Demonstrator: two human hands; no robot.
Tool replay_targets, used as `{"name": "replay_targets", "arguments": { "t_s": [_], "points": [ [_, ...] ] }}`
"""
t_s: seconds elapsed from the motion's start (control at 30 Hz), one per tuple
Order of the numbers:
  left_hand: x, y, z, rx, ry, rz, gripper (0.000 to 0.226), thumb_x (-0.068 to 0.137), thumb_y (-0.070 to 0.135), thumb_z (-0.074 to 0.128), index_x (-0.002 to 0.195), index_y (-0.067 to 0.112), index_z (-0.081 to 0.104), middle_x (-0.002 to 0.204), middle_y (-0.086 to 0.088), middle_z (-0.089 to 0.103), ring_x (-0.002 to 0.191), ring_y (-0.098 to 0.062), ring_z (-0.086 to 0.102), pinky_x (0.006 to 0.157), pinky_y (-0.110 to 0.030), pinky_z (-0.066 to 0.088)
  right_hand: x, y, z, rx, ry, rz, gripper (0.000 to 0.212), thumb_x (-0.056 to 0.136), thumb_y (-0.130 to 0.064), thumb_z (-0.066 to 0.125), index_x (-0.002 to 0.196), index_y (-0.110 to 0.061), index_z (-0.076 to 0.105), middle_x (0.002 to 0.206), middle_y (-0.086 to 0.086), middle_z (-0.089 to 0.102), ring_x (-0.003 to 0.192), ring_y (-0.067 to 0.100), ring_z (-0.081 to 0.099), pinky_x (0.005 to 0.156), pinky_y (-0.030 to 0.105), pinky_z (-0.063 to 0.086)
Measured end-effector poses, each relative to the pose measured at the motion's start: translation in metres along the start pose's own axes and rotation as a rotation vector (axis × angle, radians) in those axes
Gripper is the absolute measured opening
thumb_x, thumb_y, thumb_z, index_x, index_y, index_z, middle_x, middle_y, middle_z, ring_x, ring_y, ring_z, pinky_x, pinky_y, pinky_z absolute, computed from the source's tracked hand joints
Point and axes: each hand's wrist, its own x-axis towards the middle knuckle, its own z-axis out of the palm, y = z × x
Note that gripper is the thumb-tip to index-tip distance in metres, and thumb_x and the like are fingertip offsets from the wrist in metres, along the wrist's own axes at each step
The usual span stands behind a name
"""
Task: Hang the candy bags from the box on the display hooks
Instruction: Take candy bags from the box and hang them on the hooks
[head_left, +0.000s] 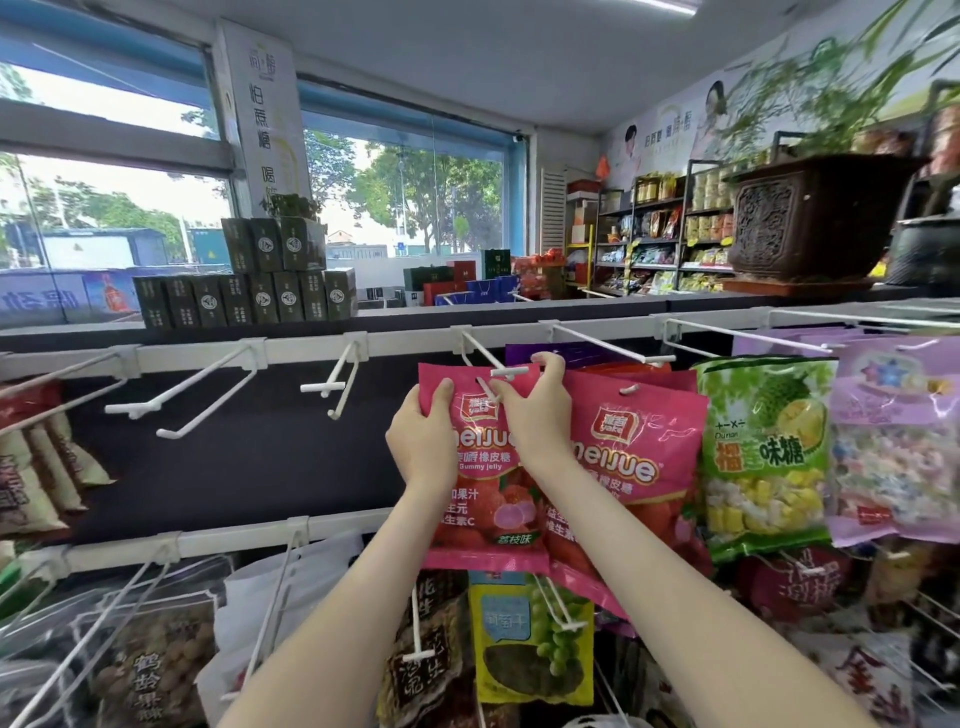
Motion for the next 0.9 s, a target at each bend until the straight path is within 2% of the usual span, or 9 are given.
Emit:
{"name": "replay_targets", "arguments": {
  "t_s": [0.07,0.2,0.3,0.4,0.47,0.53,0.6,0.73,0.9],
  "points": [
    [0.001,-0.002,0.0,0.03,0.005,0.047,0.027,0.094,0.039,0.055,0.08,0.019,0.065,0.068,0.006,0.065,0.059,-0.001,0.057,0.053,-0.012,0.042,-0.011,0.007,0.0,-0.023,-0.022,-0.104,0.056,0.088,-0.017,0.066,0.132,-0.017,0.031,0.103,-0.01,0.053,0.083,0.0,0.056,0.067,0.015,0.05],
    [0.006,-0.001,-0.008,0.093,-0.013,0.151,0.028,0.093,0.036,0.057,0.074,0.017,0.061,0.062,0.006,0.06,0.052,0.0,0.05,0.051,-0.01,0.037,-0.026,0.022,-0.002,-0.139,-0.097,-0.289,0.074,0.084,-0.018,0.07,0.14,-0.02,0.022,0.134,-0.01,0.035,0.114,-0.002,0.043,0.089,0.008,0.04],
    [0.008,-0.002,-0.011,0.096,-0.049,0.158,0.029,0.093,0.036,0.058,0.075,0.014,0.061,0.064,0.003,0.062,0.054,0.0,0.052,0.051,-0.011,0.039,-0.028,0.025,-0.004,-0.154,-0.111,-0.328,0.075,0.083,-0.015,0.072,0.139,-0.018,0.022,0.133,-0.011,0.032,0.112,-0.009,0.039,0.088,0.003,0.039],
    [0.011,-0.01,-0.019,0.064,-0.125,0.095,0.03,0.093,0.038,0.058,0.081,0.01,0.062,0.073,-0.002,0.067,0.066,-0.01,0.062,0.062,-0.022,0.049,-0.032,0.027,-0.006,-0.169,-0.134,-0.35,0.074,0.081,-0.01,0.073,0.137,-0.016,0.025,0.128,-0.014,0.03,0.115,-0.007,0.04,0.094,0.018,0.047],
    [0.017,-0.018,-0.026,0.034,-0.206,0.039,0.029,0.091,0.04,0.059,0.084,0.012,0.063,0.081,-0.006,0.07,0.077,-0.022,0.068,0.073,-0.038,0.055,-0.035,0.029,-0.008,-0.223,-0.129,-0.388,0.076,0.08,-0.01,0.073,0.139,-0.014,0.024,0.134,-0.008,0.03,0.126,0.0,0.035,0.103,0.017,0.039],
    [0.022,-0.022,-0.033,-0.018,-0.293,-0.017,0.023,0.088,0.044,0.06,0.085,0.022,0.066,0.086,-0.004,0.072,0.083,-0.025,0.07,0.08,-0.048,0.056,-0.038,0.03,-0.008,-0.298,-0.11,-0.432,0.081,0.081,-0.009,0.072,0.143,-0.011,0.02,0.146,0.002,0.024,0.137,0.006,0.023,0.111,0.011,0.022],
    [0.023,-0.021,-0.037,-0.04,-0.344,-0.054,0.015,0.089,0.04,0.06,0.088,0.026,0.066,0.089,-0.002,0.073,0.085,-0.023,0.071,0.081,-0.048,0.057,-0.041,0.03,-0.006,-0.41,-0.087,-0.481,0.087,0.082,-0.009,0.07,0.148,-0.013,0.013,0.154,0.007,0.013,0.144,0.013,0.008,0.114,0.015,0.008],
    [0.017,-0.027,-0.046,-0.044,-0.391,-0.097,0.013,0.09,0.03,0.064,0.097,0.019,0.063,0.092,-0.002,0.072,0.085,-0.02,0.071,0.077,-0.038,0.057,-0.051,0.03,0.001,-0.742,-0.063,-0.538,0.091,0.087,-0.021,0.066,0.151,-0.013,0.003,0.159,0.004,-0.004,0.144,0.016,-0.013,0.116,0.029,-0.005],
    [0.008,-0.048,-0.053,0.093,-0.489,-0.102,0.011,0.088,0.025,0.066,0.097,0.022,0.062,0.098,-0.002,0.07,0.093,-0.019,0.068,0.085,-0.042,0.056,-0.058,0.039,0.01,-0.845,-0.21,-0.367,0.096,0.089,-0.038,0.06,0.149,-0.013,-0.01,0.156,0.003,-0.019,0.136,0.013,-0.027,0.115,0.031,-0.011]
  ]
}}
